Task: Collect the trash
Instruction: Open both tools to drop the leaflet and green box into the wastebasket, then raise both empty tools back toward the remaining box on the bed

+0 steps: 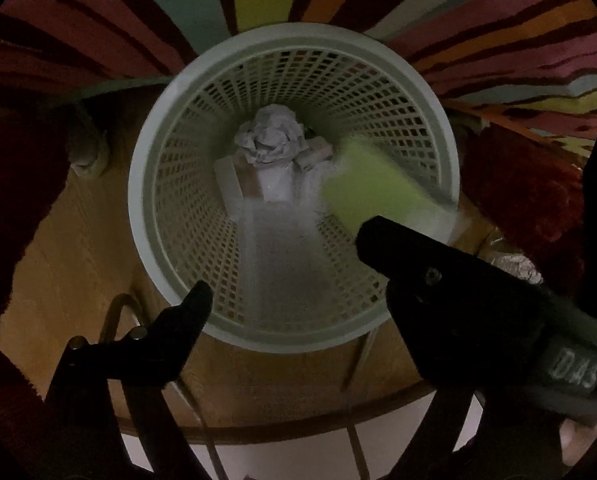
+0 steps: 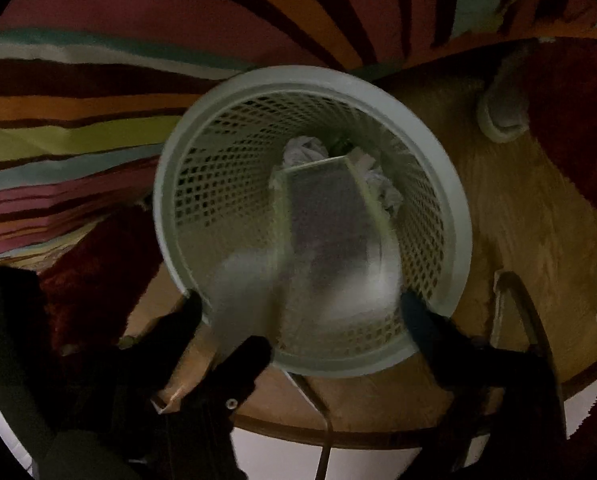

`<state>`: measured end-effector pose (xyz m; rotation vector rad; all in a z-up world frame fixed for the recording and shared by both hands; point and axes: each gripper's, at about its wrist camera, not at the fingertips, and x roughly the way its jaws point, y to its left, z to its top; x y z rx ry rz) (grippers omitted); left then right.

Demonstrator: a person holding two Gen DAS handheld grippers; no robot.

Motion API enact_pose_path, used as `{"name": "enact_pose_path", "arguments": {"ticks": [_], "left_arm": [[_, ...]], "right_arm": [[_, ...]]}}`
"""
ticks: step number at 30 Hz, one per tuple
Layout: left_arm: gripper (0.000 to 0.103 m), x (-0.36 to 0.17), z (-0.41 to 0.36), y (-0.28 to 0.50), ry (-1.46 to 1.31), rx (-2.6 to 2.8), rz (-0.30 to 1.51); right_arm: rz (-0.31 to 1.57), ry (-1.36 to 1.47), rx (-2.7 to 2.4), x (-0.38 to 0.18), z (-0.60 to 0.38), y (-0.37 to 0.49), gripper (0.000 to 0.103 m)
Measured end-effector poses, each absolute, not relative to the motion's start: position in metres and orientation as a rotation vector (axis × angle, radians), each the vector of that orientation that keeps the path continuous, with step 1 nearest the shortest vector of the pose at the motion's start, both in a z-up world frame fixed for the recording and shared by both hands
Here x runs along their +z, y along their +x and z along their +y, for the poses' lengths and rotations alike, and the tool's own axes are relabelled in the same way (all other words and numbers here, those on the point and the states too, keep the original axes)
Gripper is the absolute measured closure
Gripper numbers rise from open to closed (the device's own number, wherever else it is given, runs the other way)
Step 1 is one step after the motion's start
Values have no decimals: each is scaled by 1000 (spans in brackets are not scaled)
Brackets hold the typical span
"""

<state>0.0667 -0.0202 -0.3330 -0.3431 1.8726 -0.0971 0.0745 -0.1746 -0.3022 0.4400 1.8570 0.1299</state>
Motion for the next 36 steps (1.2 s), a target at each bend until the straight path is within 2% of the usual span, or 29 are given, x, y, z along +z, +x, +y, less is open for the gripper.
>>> {"name": "enact_pose_path", "arguments": {"ticks": [16, 26, 31, 36], "left_arm": [[17, -327, -7, 66, -406, -62, 1837], [17, -301, -6, 65, -381, -77, 1758], [17, -268, -10, 66, -329, -113, 1644], [17, -222, -5, 66, -268, -111, 1476]], "right_arm": [[1822, 450, 71, -293, -188, 76, 8], [1740, 443, 81, -270, -190, 76, 8], [1633, 339, 129, -237, -180, 78, 8], [1438, 239, 173, -184, -175, 77, 8]]}}
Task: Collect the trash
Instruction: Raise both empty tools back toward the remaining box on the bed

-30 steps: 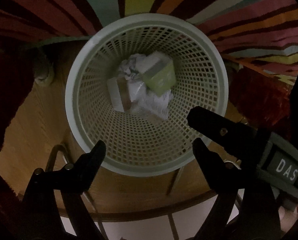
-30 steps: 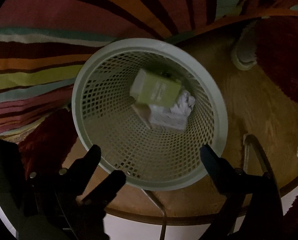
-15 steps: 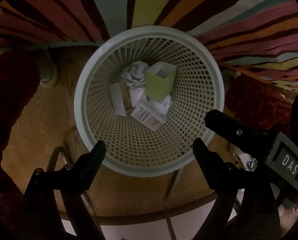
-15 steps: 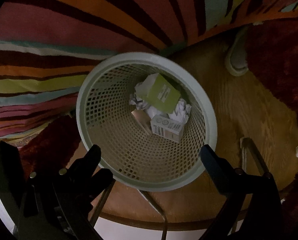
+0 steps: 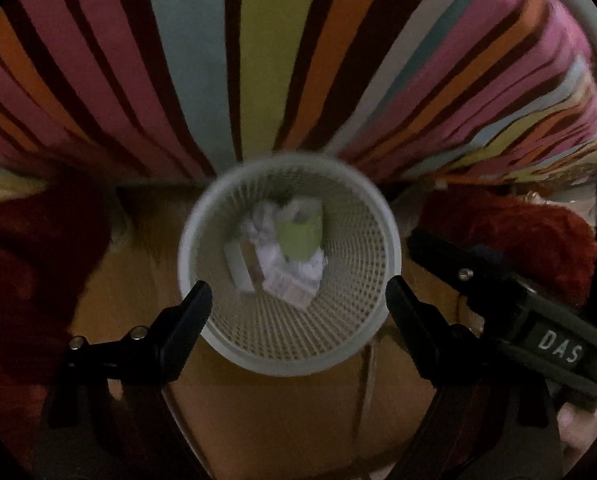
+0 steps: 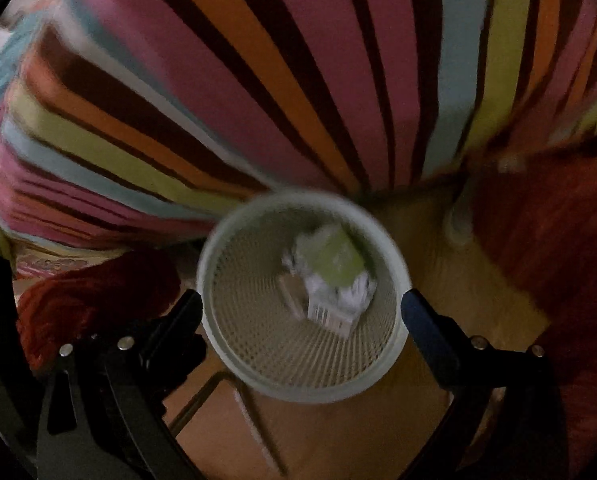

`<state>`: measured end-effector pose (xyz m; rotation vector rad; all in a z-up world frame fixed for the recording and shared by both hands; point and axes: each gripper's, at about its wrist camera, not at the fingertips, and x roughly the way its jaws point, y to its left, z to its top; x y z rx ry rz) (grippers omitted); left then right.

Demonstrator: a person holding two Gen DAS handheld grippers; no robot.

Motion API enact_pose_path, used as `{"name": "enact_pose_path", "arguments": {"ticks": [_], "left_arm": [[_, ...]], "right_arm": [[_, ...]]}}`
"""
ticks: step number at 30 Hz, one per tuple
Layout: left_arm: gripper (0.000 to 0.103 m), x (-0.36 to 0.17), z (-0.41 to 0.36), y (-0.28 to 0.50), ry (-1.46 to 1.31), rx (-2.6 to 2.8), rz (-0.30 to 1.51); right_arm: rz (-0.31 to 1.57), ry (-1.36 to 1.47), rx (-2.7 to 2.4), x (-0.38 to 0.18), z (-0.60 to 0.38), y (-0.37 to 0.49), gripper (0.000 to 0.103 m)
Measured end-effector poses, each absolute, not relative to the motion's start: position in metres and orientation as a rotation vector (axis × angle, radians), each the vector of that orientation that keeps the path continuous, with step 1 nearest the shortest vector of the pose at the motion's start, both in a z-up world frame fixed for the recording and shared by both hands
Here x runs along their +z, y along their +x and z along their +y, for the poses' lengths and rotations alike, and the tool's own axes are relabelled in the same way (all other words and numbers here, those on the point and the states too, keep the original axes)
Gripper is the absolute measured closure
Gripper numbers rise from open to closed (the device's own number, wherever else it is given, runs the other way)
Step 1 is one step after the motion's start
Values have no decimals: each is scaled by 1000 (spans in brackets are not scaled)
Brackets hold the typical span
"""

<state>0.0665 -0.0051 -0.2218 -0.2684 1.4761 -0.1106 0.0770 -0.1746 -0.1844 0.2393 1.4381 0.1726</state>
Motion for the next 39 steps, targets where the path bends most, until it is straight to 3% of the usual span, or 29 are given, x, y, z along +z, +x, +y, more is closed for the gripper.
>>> {"name": "enact_pose_path", "arguments": {"ticks": [9, 17, 27, 39], "left_arm": [[17, -131, 23, 66, -172, -26, 1099], [17, -93, 33, 85, -128, 20, 972], [17, -50, 49, 125, -177, 10, 894], [17, -48, 50, 198, -145, 14, 904]], "right_arm": [[988, 89, 222, -84, -180, 81, 8], [790, 100, 242, -47, -186, 94, 8], [803, 74, 239, -30, -191, 140, 7], [812, 24, 215, -29, -184, 192, 7]]}}
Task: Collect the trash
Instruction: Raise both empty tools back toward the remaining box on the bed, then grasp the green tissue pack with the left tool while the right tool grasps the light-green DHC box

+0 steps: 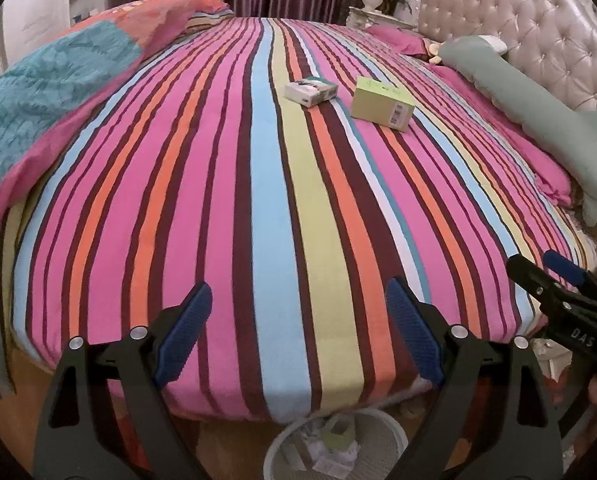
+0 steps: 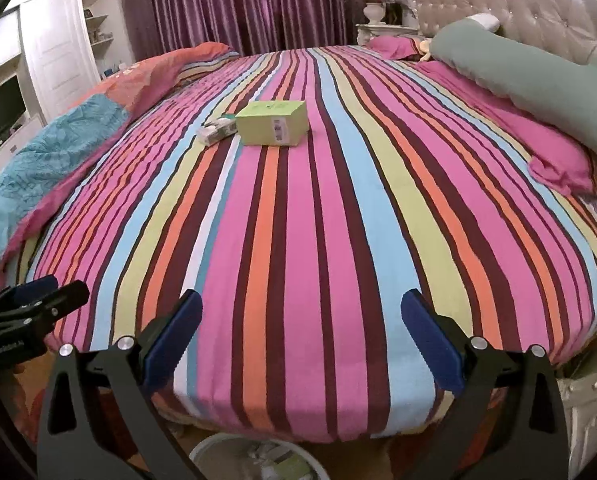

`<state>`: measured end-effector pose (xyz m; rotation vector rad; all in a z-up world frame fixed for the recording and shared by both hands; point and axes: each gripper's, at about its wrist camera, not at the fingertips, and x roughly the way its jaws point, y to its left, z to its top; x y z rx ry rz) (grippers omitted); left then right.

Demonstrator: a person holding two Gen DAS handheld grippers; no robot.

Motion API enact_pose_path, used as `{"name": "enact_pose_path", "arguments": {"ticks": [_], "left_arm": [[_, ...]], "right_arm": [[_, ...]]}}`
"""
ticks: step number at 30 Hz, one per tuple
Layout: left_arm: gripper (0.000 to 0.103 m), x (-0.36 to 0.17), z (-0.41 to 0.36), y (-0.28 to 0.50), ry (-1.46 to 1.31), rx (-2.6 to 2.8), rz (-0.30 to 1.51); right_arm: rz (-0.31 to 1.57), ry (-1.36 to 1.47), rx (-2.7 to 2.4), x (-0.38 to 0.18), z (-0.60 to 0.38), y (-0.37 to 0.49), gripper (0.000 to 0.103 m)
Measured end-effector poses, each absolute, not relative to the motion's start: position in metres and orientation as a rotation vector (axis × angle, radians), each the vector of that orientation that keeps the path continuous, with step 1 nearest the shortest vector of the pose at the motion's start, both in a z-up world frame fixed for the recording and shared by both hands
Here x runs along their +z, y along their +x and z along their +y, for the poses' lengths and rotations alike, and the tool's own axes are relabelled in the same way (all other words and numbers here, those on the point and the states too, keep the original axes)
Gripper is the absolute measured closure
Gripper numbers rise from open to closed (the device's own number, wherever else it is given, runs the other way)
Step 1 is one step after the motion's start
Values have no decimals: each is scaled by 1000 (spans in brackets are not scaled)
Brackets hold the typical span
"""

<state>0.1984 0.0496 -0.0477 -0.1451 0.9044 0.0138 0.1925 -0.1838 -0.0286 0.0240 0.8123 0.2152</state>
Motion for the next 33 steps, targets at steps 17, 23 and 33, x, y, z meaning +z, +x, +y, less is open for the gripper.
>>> {"name": "enact_pose_path", "arguments": {"ticks": [17, 23, 33], "left_arm": [[17, -51, 69, 340, -88, -12, 900], [17, -60, 74, 391, -63, -39, 906], [17, -73, 66, 447, -14, -81, 923]], "right_arm": [[784, -94, 313, -21, -155, 307, 7], [795, -155, 345, -27, -145, 348, 7], [802, -283, 398, -37, -128, 396, 8]]}}
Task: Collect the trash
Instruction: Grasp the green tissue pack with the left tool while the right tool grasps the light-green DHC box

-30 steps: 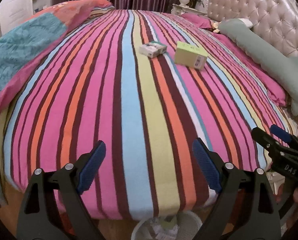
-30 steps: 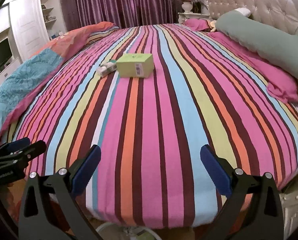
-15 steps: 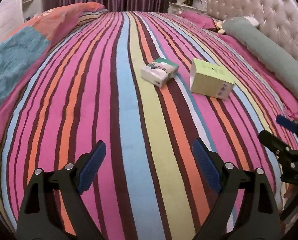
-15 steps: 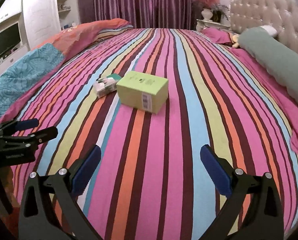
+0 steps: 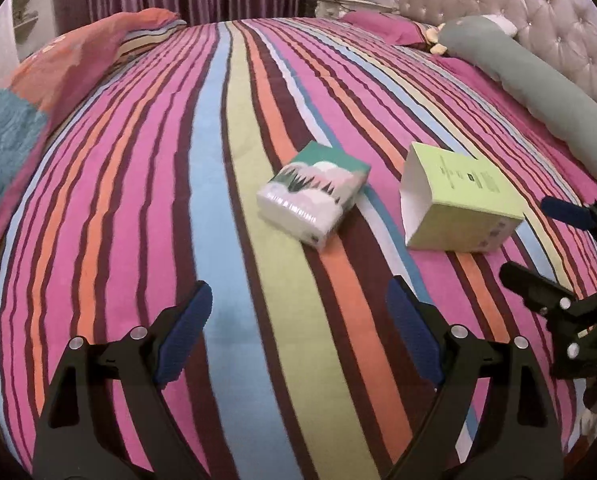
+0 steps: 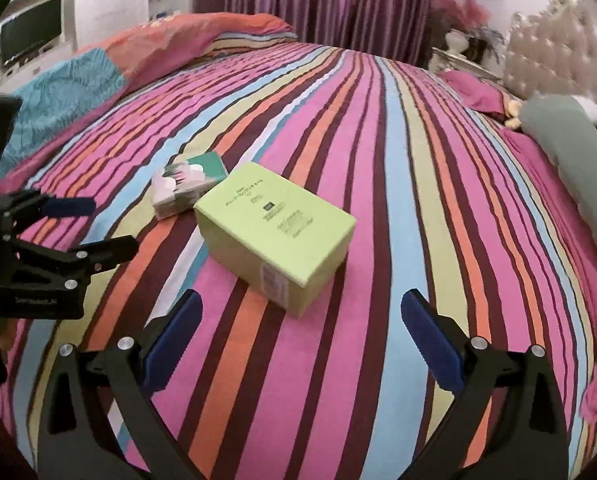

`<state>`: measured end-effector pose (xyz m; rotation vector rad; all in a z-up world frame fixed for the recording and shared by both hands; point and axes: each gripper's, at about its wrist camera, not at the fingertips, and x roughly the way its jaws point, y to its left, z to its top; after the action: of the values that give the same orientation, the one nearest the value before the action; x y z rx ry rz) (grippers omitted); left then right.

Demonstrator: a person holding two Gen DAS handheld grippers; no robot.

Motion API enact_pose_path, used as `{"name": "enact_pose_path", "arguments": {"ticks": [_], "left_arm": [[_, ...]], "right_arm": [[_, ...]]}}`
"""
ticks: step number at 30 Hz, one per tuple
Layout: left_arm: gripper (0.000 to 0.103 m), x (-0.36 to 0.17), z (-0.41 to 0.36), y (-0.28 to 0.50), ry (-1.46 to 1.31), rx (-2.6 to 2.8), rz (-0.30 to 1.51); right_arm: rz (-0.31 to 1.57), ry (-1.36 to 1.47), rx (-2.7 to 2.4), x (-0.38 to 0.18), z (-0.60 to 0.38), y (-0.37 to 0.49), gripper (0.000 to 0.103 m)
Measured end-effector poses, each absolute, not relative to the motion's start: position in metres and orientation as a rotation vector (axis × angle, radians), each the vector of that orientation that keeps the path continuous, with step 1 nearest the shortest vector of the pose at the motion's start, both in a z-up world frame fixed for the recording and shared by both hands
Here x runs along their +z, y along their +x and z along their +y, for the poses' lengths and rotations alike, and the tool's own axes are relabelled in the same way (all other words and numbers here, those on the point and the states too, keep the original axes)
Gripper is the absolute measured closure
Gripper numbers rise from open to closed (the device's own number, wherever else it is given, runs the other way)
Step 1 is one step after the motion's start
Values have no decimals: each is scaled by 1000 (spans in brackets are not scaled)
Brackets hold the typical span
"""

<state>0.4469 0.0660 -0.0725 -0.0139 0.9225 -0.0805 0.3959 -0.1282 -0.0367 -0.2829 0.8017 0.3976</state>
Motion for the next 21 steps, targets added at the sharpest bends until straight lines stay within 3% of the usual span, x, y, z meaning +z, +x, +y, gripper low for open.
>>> {"name": "enact_pose_path", "arguments": {"ticks": [21], "left_arm": [[17, -90, 62, 529, 10, -61, 984]], "right_arm": [[822, -307, 428, -49, -108, 454, 8]]}}
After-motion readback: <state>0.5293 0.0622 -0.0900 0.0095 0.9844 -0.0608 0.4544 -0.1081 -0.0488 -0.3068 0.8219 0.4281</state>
